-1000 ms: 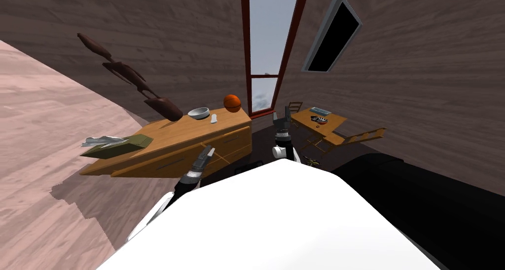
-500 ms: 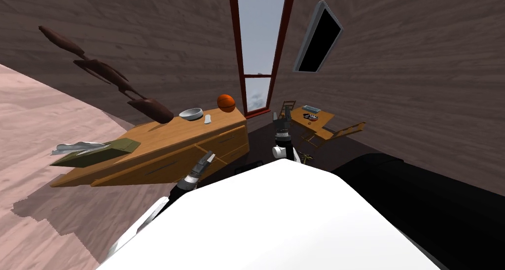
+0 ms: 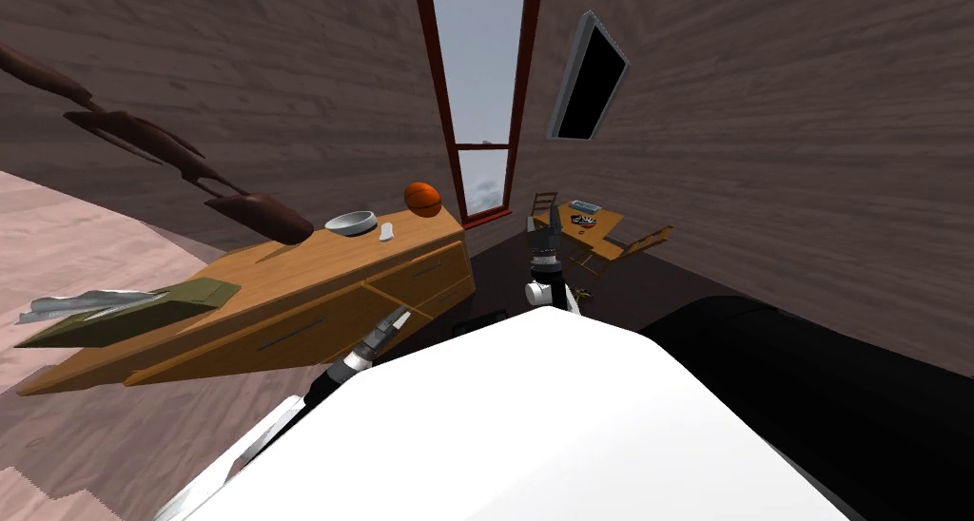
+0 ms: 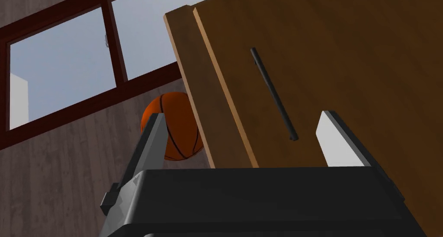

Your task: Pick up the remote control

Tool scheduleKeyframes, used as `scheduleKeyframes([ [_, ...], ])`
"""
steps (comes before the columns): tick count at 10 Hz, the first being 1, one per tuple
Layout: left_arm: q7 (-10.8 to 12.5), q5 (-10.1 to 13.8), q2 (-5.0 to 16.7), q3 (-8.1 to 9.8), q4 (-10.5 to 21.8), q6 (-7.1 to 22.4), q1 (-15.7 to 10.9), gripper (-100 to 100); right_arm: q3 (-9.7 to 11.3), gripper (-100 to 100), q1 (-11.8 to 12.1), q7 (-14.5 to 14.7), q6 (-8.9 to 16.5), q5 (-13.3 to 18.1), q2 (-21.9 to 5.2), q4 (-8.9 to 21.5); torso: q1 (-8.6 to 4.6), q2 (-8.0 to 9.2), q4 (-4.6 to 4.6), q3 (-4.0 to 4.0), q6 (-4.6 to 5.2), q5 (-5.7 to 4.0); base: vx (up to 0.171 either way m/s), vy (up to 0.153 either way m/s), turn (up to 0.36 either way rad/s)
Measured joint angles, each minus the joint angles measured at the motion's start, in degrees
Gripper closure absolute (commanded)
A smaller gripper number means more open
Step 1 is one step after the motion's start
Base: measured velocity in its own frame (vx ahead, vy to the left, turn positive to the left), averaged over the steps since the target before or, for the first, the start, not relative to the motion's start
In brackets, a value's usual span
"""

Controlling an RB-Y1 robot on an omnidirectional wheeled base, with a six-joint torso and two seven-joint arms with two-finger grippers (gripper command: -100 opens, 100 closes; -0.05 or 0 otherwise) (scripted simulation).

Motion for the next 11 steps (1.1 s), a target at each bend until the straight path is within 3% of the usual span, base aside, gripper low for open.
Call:
scheduleKeyframes([
  [2,2.4,-0.7,3.3,-2.13,3.9,-1.5,-0.4,-100,0.0,0,0.0,0.0,0.0,0.0,0.0,0.0,-0.01,0.01,0.00,0.01,-0.02,0.00,-0.044,-0.043,-0.031],
  [4,3.9,-0.8,6.6,-2.99,5.6,-2.4,0.5,-100,0.0,0,0.0,0.0,0.0,0.0,0.0,0.0,-0.04,-0.05,-0.01,-0.03,0.05,0.00,-0.050,-0.061,-0.207],
  [6,5.2,-1.3,9.0,-4.28,8.8,-3.7,-0.4,-100,0.0,0,0.0,0.0,0.0,0.0,0.0,0.0,0.12,-0.11,-0.02,-0.06,-0.03,0.03,-0.034,-0.037,-0.097],
  [11,10.1,-2.6,16.6,-8.35,16.3,-7.2,-0.3,-100,0.0,0,0.0,0.0,0.0,0.0,0.0,0.0,0.11,-0.08,-0.01,-0.04,-0.04,0.02,-0.044,-0.053,-0.158],
])
